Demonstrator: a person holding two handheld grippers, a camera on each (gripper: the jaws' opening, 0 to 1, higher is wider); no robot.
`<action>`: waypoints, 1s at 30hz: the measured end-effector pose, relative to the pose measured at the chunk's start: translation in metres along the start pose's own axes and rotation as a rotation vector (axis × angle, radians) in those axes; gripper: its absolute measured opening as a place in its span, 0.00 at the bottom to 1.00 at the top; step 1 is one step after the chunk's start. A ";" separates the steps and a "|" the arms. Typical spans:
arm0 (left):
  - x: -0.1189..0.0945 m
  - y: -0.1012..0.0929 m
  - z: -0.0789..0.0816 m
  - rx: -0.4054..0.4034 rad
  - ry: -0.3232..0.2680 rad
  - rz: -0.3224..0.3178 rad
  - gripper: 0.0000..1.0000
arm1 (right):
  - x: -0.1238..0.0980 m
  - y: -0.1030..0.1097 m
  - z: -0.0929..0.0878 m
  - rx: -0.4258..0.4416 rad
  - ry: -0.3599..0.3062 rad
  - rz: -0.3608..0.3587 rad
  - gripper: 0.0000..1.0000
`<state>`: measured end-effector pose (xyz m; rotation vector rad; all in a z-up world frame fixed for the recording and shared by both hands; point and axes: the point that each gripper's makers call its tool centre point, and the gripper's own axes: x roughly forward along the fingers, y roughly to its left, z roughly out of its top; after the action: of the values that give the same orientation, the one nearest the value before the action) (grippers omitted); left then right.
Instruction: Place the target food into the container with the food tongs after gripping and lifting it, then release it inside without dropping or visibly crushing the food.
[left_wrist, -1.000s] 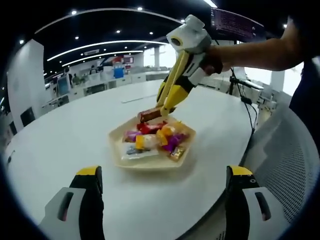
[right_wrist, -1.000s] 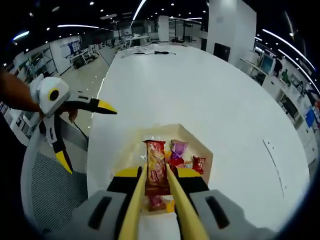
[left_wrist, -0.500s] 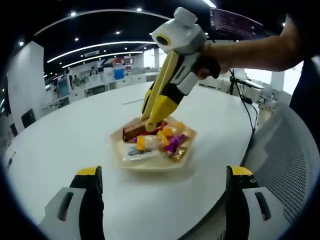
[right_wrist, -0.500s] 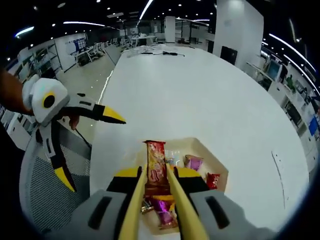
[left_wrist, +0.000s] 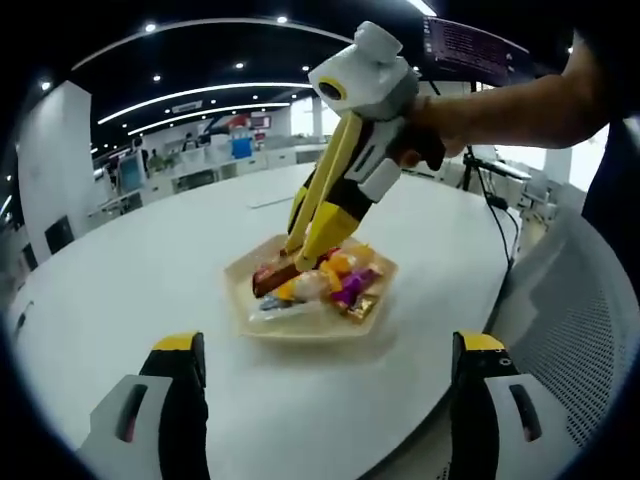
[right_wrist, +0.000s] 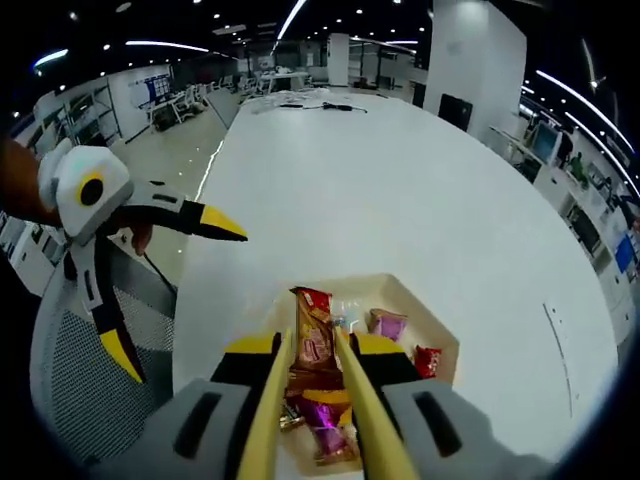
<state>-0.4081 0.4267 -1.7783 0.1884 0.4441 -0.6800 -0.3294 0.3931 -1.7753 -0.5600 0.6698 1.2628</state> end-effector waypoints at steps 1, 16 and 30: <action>0.000 -0.001 0.000 0.003 0.003 -0.003 0.99 | 0.003 -0.002 -0.004 -0.013 0.000 -0.017 0.29; 0.001 -0.003 -0.002 0.009 0.017 -0.011 0.99 | -0.018 -0.007 0.004 -0.150 -0.138 0.008 0.28; 0.004 -0.033 0.004 0.055 0.027 -0.164 1.00 | -0.089 -0.021 0.002 -0.091 -0.257 -0.063 0.29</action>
<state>-0.4248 0.3975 -1.7772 0.2143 0.4703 -0.8519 -0.3235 0.3305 -1.7085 -0.4789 0.3796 1.2838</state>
